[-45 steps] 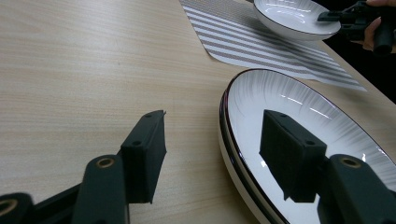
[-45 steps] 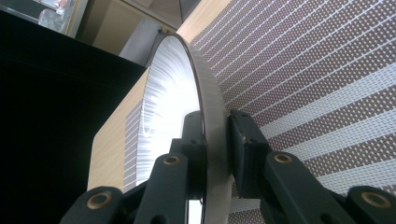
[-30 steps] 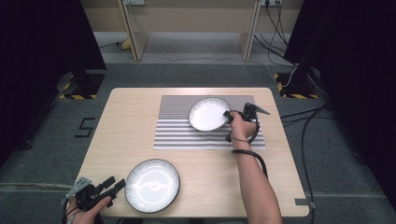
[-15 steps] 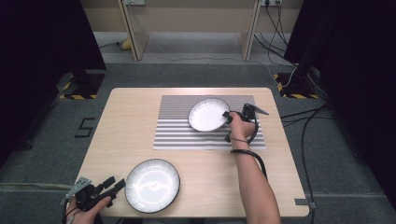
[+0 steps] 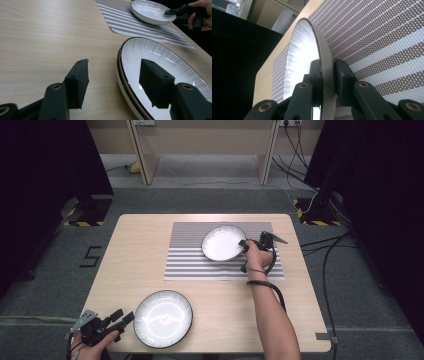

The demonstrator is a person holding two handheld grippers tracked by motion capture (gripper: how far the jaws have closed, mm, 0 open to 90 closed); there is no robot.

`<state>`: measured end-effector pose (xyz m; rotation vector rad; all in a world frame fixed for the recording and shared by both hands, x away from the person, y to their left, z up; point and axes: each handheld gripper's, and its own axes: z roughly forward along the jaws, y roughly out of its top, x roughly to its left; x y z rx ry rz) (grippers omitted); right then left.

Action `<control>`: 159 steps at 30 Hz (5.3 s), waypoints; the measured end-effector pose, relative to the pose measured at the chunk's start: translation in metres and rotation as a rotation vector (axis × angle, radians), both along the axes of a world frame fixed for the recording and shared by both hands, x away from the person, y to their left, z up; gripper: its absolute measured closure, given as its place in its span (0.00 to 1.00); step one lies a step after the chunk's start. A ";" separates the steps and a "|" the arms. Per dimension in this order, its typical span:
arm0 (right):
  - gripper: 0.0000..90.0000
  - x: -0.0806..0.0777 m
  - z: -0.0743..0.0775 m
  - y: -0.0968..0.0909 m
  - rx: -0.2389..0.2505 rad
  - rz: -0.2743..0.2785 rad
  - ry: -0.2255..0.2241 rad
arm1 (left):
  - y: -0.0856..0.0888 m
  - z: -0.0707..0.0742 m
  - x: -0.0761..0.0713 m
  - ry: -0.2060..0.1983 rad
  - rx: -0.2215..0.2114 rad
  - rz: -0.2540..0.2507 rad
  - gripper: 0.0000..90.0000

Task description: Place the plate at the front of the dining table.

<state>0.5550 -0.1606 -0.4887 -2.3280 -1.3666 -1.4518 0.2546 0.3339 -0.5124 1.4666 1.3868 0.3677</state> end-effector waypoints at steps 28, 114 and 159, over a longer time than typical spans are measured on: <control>0.69 -0.001 -0.006 0.007 -0.129 0.019 0.033 | 0.002 0.000 0.000 -0.003 -0.004 0.005 0.45; 0.58 -0.072 0.024 -0.035 -0.271 0.062 -0.084 | -0.002 -0.001 0.001 0.007 -0.007 -0.001 0.45; 0.57 -0.119 0.024 -0.053 -0.273 0.089 -0.119 | -0.002 -0.001 0.000 0.006 -0.006 0.005 0.45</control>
